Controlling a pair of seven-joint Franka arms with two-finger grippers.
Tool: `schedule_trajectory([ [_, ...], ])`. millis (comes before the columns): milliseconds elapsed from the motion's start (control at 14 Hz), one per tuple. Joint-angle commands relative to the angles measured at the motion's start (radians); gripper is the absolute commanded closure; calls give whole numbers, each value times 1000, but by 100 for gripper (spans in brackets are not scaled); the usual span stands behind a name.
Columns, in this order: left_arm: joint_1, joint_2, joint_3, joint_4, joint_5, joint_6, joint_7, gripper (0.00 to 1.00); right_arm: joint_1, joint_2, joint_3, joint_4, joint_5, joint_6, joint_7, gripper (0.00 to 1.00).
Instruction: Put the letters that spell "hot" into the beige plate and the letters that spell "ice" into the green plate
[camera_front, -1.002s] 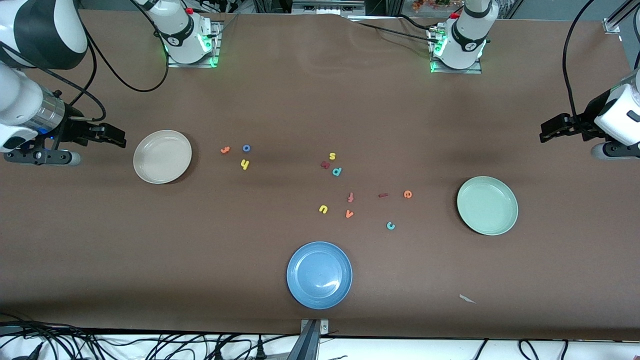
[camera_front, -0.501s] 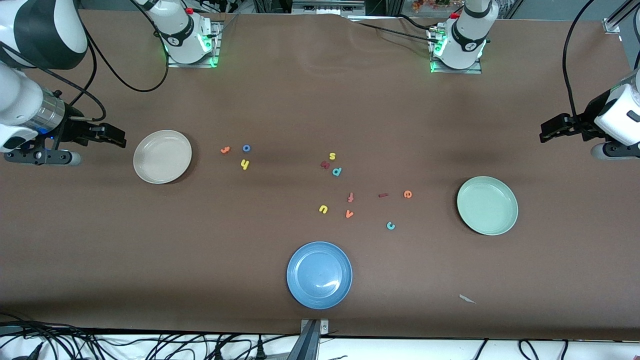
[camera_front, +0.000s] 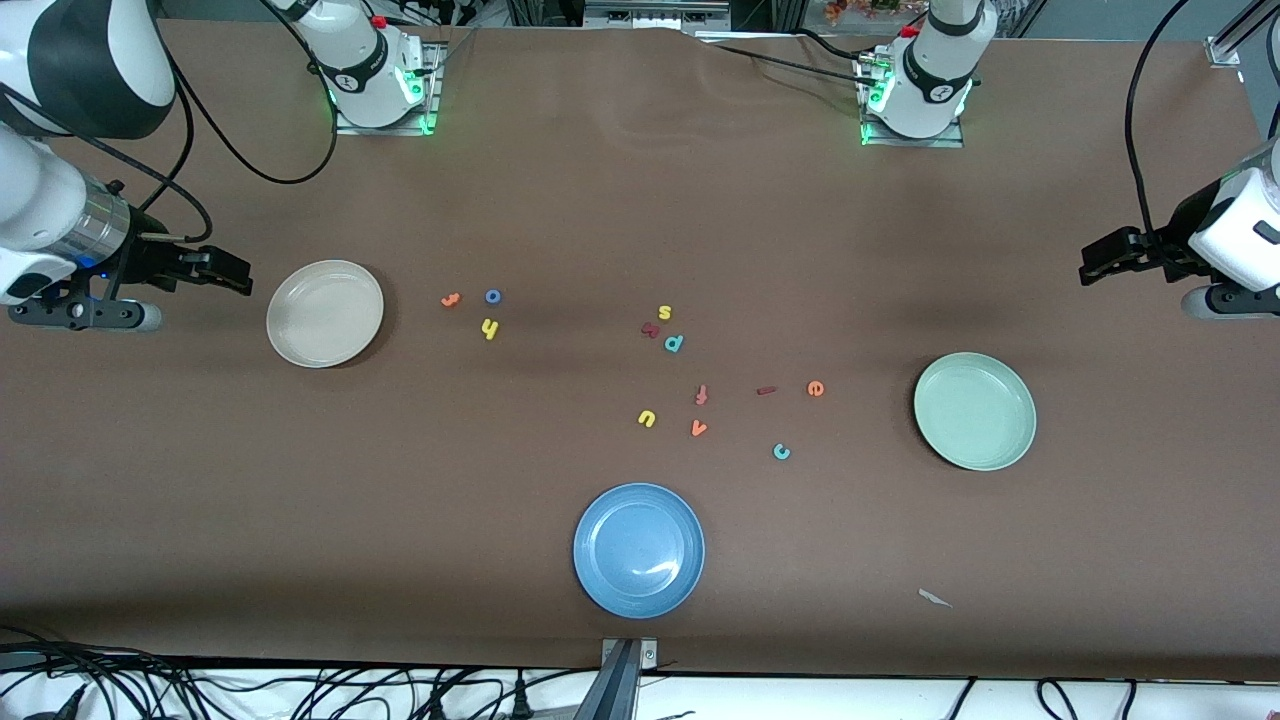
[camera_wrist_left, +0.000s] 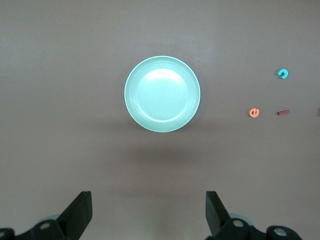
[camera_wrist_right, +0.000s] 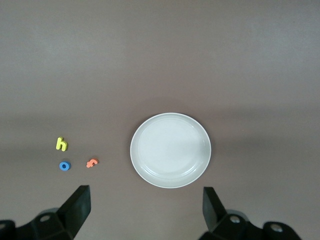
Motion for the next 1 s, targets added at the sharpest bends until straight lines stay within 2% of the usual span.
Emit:
schedule_trajectory([
  [0,2,-3,2,-3,-24,9,28,0,2,0,5,9,-16,-13,15,1],
  [930,2,0,4,-1,-25,16,51,0,2,-2,5,7,-16,-15,33,1],
])
